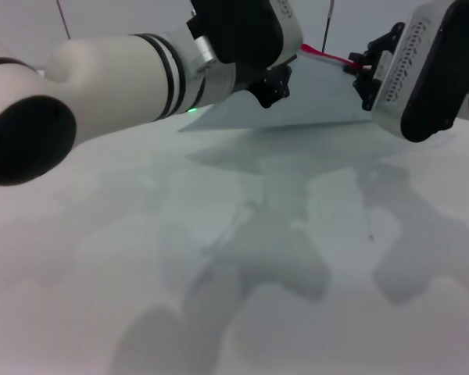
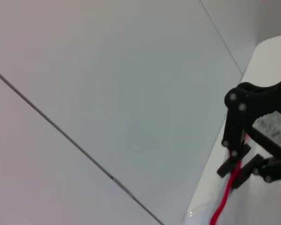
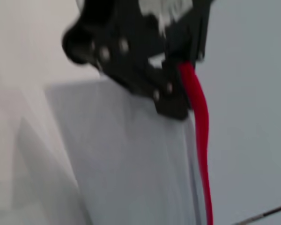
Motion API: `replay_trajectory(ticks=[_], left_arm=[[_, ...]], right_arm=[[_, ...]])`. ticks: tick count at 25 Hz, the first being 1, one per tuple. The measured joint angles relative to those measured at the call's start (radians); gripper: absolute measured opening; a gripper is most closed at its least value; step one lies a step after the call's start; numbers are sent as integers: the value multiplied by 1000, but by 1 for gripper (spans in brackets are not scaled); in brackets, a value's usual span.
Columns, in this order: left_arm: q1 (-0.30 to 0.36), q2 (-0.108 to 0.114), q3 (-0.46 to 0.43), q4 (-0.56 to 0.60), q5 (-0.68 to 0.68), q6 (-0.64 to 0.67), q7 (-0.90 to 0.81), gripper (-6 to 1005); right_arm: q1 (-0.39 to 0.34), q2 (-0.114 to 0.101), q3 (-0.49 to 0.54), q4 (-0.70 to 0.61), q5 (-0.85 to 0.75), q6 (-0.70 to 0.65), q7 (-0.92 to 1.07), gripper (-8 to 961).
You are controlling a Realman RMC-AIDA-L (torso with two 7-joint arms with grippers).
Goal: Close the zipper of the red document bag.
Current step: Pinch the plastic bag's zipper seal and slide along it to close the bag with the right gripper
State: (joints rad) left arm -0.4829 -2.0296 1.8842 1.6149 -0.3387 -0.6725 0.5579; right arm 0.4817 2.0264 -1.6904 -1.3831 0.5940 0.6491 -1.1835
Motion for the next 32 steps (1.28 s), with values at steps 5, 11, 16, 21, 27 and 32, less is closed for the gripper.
replay_trajectory(ticks=[5, 11, 16, 21, 27, 32], left_arm=[[32, 0, -1, 37, 37, 0, -7, 95], [69, 0, 0, 71, 57, 1, -7, 96], [92, 0, 9, 100, 59, -4, -7, 98], [113, 0, 12, 112, 60, -5, -7, 99], [163, 0, 8, 178, 85, -8, -9, 101], [173, 0, 10, 178, 87, -9, -11, 102]], right_arm=[[-1, 0, 18, 36, -22, -34, 17, 83], [-2, 0, 59, 70, -47, -43, 19, 80], [-2, -1, 94, 105, -57, -75, 19, 80], [-3, 0, 129, 133, -87, -87, 19, 80], [-4, 1, 173, 134, -99, -91, 19, 81], [-4, 0, 187, 141, -101, -91, 19, 81]])
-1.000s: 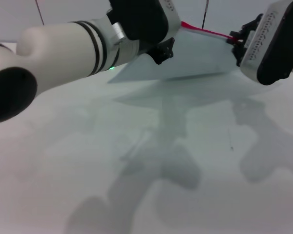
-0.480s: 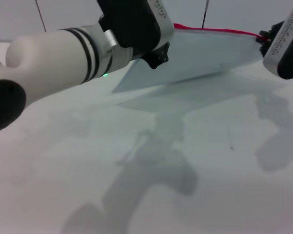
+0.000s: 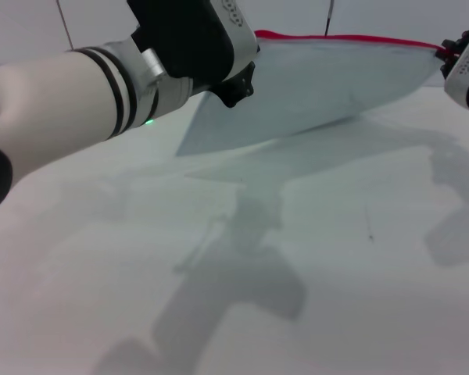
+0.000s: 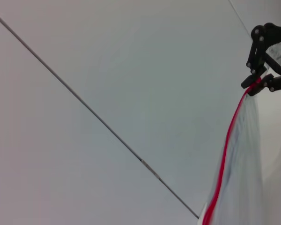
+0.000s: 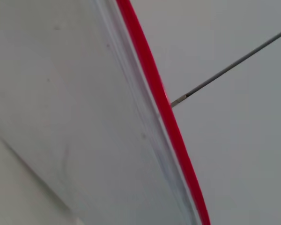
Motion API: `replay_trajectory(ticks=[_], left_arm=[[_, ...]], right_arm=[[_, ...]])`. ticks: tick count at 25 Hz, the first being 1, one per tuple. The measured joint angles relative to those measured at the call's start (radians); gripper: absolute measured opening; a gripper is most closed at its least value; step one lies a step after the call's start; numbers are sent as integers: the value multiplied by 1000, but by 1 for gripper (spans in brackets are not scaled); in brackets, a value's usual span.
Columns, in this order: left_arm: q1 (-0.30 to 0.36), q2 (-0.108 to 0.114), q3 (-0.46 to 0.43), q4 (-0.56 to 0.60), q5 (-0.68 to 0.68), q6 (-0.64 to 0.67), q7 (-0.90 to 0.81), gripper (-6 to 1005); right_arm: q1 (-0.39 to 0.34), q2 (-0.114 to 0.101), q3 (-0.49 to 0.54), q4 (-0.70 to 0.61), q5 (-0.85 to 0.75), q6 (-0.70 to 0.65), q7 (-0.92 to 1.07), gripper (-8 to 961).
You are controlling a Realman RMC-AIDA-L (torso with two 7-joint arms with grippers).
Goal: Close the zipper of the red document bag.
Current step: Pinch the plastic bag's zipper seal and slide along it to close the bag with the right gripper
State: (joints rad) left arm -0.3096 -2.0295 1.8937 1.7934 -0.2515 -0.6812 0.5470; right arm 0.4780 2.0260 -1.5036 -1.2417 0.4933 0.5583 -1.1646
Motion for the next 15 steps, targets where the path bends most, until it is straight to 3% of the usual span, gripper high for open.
replay_trajectory(ticks=[15], left_arm=[[5, 0, -5, 0, 0, 0, 0, 107]], right_arm=[[1, 0, 10, 1, -11, 0, 2, 79]])
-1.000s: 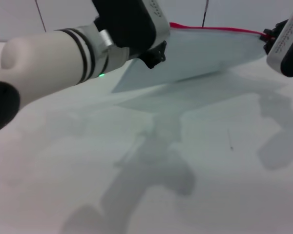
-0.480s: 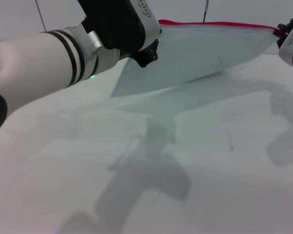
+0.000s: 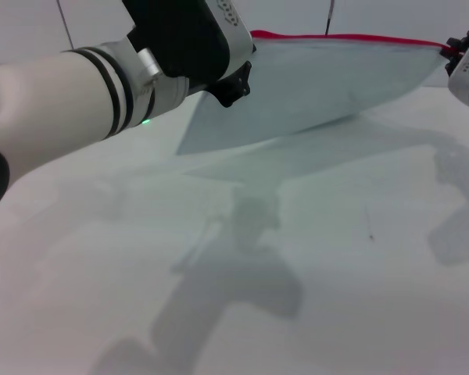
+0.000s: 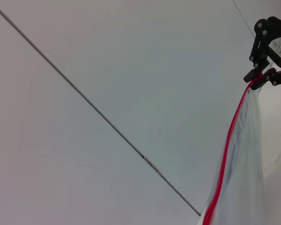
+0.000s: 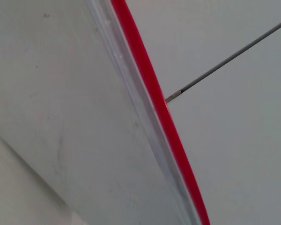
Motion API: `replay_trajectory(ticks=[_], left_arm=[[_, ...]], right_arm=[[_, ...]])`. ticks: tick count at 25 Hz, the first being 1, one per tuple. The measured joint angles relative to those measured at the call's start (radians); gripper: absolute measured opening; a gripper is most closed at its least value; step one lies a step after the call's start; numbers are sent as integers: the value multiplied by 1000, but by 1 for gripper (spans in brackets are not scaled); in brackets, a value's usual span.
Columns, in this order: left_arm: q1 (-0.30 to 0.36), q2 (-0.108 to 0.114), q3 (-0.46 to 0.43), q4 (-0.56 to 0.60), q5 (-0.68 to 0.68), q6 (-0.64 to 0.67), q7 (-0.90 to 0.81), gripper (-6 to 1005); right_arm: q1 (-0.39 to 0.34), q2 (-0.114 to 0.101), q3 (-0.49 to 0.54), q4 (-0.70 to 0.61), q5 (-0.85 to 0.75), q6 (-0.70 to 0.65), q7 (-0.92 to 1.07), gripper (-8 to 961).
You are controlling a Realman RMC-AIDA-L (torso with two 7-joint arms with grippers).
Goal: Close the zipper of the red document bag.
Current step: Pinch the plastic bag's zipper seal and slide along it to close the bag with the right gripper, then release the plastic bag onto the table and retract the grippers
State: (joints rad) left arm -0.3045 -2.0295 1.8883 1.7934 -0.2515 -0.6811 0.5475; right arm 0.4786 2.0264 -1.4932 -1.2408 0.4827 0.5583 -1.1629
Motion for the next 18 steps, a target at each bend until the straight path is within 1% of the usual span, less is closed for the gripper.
replay_trajectory(ticks=[10, 14, 18], left_arm=[[-1, 0, -2, -5, 0, 6, 0, 110], [-1, 0, -3, -8, 14, 12, 6, 111], [-1, 0, -6, -15, 32, 35, -9, 112]], right_arm=[[-2, 0, 2, 5, -1, -16, 0, 115], [-7, 4, 1, -2, -1, -16, 4, 131], [-9, 5, -4, -8, -11, -24, 48, 147]])
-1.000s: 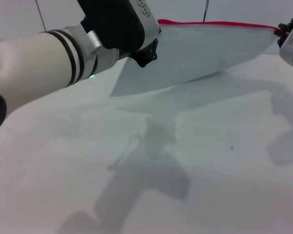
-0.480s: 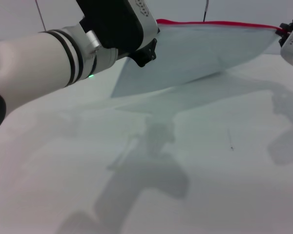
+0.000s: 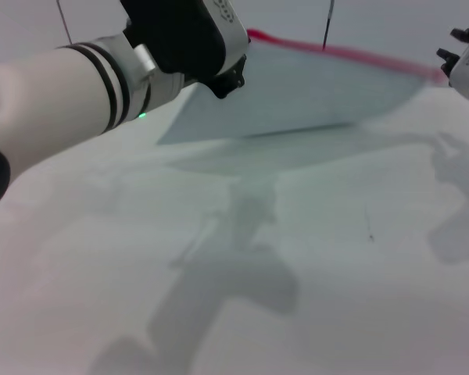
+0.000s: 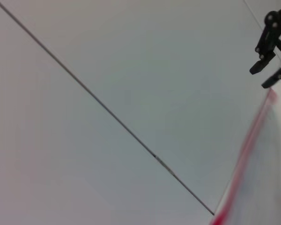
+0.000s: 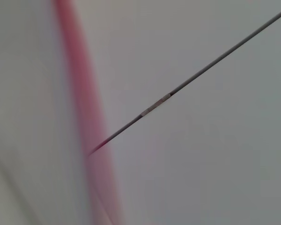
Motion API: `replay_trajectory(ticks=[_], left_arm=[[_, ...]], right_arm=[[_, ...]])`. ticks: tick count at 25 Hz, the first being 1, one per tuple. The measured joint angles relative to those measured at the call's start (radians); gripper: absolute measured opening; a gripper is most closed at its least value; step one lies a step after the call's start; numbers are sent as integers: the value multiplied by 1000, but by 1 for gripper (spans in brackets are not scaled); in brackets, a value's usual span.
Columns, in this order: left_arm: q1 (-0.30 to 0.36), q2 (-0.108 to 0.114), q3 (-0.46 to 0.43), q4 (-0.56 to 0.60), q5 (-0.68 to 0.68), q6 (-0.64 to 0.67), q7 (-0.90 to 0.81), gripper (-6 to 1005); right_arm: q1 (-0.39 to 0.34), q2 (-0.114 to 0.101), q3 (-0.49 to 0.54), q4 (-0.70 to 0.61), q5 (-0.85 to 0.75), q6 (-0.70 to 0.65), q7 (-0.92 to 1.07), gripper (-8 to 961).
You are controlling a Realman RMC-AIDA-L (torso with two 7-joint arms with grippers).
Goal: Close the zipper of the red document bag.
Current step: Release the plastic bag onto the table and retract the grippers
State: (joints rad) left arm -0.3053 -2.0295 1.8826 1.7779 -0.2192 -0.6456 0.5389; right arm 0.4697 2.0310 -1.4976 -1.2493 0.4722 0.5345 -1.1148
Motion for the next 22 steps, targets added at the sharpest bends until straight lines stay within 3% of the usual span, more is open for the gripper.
replay_trajectory(ticks=[4, 7, 12, 14, 17, 22], left_arm=[[-1, 0, -10, -21, 2, 33, -32, 133], [-6, 0, -12, -32, 2, 43, -56, 192], [-5, -1, -37, -41, 1, 81, -132, 290], [4, 0, -62, -72, -4, 146, -171, 329], [26, 0, -94, -166, -9, 293, -229, 573], [66, 0, -105, -364, -27, 624, -311, 805]], right_arm=[[-4, 2, -13, -5, -22, -18, 36, 163], [-16, 2, -19, -19, -22, -18, 52, 386], [-63, 4, -53, -64, 43, -75, 80, 500], [-99, 3, -94, -78, 106, -156, 98, 498], [-162, 3, -189, -83, 249, -350, 107, 495], [-218, 1, -401, -29, 474, -741, 108, 490]])
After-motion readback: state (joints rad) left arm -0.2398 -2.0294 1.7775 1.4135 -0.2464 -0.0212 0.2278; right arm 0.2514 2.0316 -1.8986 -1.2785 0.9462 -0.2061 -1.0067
